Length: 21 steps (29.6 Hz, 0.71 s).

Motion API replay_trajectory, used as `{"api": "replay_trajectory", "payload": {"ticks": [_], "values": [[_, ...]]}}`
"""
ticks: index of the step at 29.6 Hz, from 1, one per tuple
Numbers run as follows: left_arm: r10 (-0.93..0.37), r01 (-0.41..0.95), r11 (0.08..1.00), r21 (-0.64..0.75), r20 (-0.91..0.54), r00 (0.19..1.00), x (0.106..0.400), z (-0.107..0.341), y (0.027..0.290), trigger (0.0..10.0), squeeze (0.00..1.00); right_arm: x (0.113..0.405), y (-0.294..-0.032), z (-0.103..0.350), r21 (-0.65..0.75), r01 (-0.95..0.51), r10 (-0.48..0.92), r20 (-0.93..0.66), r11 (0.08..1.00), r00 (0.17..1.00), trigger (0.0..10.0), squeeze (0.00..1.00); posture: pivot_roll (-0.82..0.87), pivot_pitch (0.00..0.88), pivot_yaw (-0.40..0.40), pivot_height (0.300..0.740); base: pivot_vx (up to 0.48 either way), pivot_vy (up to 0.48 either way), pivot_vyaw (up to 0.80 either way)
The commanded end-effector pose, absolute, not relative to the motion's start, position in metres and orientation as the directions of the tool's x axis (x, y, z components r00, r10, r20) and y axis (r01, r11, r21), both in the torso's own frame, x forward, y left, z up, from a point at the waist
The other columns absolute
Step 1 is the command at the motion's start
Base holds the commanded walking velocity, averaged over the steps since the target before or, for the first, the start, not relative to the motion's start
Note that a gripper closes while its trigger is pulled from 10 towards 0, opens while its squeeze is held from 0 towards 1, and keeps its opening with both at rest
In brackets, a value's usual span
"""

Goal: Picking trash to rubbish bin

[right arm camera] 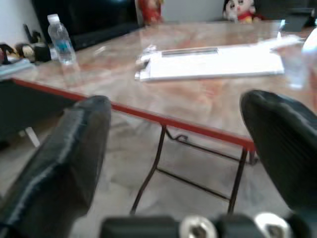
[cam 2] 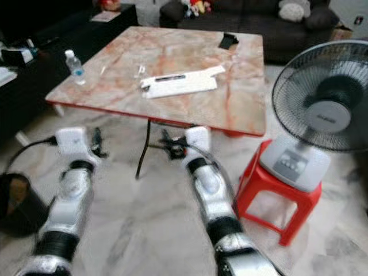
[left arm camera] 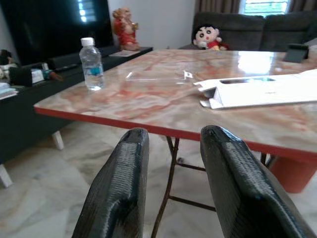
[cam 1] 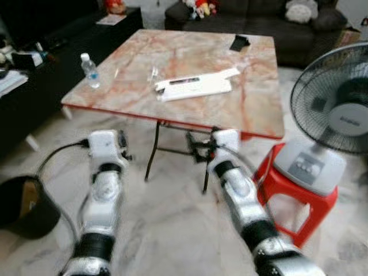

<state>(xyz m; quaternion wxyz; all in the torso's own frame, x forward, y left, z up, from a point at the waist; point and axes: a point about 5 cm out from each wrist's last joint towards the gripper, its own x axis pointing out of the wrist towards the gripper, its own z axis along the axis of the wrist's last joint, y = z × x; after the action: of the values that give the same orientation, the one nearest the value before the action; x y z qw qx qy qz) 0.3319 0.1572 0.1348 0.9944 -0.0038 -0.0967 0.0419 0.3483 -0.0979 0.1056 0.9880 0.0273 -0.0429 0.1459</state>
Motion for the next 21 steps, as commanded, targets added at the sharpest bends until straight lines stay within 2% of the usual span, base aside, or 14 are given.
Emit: {"api": "replay_trajectory", "payload": {"ticks": [1, 16, 21], "values": [[0.115, -0.117, 0.993, -0.004, 0.201, 0.973, 0.3325, 0.1387, 0.1693, 10.0, 0.0, 0.3497, -0.0819, 0.1134, 0.073, -0.327, 0.317, 0.12, 0.942, 0.941, 10.0, 0.0, 0.01, 0.046, -0.011, 0.74, 0.319, 0.0, 0.0], [0.115, -0.116, 0.993, -0.005, 0.206, 0.972, 0.3334, 0.1419, 0.1693, 10.0, 0.0, 0.3488, -0.0792, 0.1135, 0.038, -0.344, 0.337, 0.12, 0.938, 0.934, 10.0, 0.0, 0.02, 0.044, -0.01, 0.74, 0.325, 0.0, 0.0], [0.112, -0.114, 0.994, -0.006, 0.21, 0.971, 0.3344, 0.1438, 0.169, 10.0, 0.0, 0.3488, -0.0788, 0.1139, 0.036, -0.343, 0.337, 0.122, 0.939, 0.934, 10.0, 0.0, 0.02, 0.042, -0.01, 0.74, 0.343, 0.0, 0.77]]}}
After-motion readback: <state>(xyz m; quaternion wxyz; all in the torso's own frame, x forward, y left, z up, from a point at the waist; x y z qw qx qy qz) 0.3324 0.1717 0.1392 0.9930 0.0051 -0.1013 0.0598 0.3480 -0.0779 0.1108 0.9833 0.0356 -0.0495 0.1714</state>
